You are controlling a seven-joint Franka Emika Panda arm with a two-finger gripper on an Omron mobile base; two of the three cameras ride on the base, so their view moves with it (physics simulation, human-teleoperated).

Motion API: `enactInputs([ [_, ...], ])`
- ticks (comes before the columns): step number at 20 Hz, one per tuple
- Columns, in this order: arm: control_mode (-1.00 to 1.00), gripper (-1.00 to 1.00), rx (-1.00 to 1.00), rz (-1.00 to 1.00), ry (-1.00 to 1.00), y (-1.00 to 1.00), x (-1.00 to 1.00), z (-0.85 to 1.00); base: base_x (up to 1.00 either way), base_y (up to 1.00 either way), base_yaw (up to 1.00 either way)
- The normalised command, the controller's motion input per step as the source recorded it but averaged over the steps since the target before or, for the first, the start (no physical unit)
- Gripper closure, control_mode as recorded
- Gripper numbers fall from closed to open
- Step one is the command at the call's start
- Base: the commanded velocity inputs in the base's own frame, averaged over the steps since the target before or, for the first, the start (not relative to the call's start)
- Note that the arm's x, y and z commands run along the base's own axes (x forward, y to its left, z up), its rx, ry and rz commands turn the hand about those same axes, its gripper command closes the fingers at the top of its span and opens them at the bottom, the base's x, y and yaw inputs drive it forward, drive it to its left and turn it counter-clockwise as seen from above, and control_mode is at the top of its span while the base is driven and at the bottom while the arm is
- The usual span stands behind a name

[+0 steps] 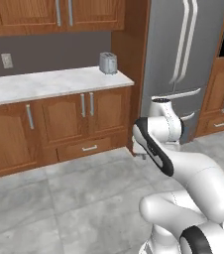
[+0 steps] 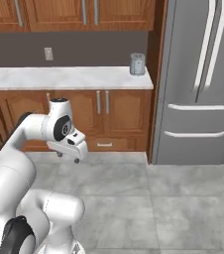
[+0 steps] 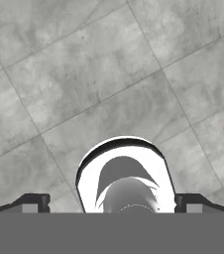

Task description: Place one of the steaks on the plate and the other in the bowl. Then place the bowl in the fridge.

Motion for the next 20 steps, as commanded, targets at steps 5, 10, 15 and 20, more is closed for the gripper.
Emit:
enactInputs([
  [5, 1.0, -1.0, 0.0, 0.0, 0.0, 0.0, 0.0, 0.0, 1.0, 0.0, -0.19],
  [10, 1.0, -1.0, 0.0, 0.0, 0.0, 0.0, 0.0, 0.0, 1.0, -0.28, -0.05],
  [15, 1.0, -1.0, 0.0, 0.0, 0.0, 0.0, 0.0, 0.0, 1.0, -0.54, 0.03],
  [20, 1.0, -1.0, 0.0, 0.0, 0.0, 0.0, 0.0, 0.0, 0.92, -0.61, 0.23],
])
